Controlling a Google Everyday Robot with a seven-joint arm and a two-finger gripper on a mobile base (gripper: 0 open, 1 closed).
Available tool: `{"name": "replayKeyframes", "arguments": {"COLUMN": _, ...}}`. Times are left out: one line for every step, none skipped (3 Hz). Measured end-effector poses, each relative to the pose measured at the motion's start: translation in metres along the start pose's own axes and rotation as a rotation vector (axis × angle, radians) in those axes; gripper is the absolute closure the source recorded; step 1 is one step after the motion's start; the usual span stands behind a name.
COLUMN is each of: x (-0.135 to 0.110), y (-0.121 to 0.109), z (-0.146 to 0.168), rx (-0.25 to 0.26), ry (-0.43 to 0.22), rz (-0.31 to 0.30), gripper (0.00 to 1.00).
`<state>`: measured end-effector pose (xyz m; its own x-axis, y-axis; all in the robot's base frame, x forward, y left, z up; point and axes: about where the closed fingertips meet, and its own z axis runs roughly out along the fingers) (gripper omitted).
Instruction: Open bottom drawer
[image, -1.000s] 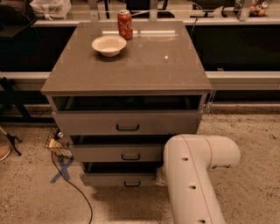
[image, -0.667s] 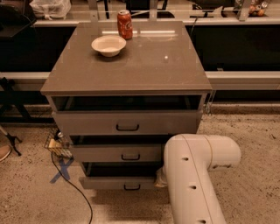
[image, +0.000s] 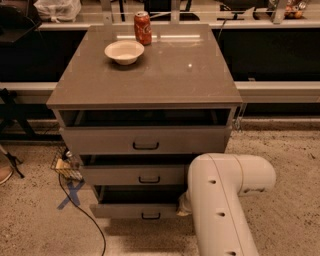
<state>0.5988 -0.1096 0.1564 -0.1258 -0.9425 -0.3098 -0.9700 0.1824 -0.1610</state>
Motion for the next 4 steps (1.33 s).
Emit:
{"name": "replayKeyframes", "arguments": {"x": 0.006, "y": 0.014, "z": -0.001, "rx": -0.018, "ry": 0.002, "rz": 0.004, "gripper": 1.0}}
{"name": "replayKeyframes", "arguments": {"x": 0.005, "y": 0.013, "z": -0.003, "rx": -0.018, "ry": 0.002, "rz": 0.004, "gripper": 1.0}}
{"name": "replayKeyframes", "arguments": {"x": 0.005, "y": 0.018, "z": -0.004, "rx": -0.016, "ry": 0.0, "rz": 0.009, "gripper": 1.0}}
{"name": "replayKeyframes", "arguments": {"x": 0.009, "y": 0.039, "z": -0.004, "rx": -0.009, "ry": -0.011, "rz": 0.03, "gripper": 1.0}}
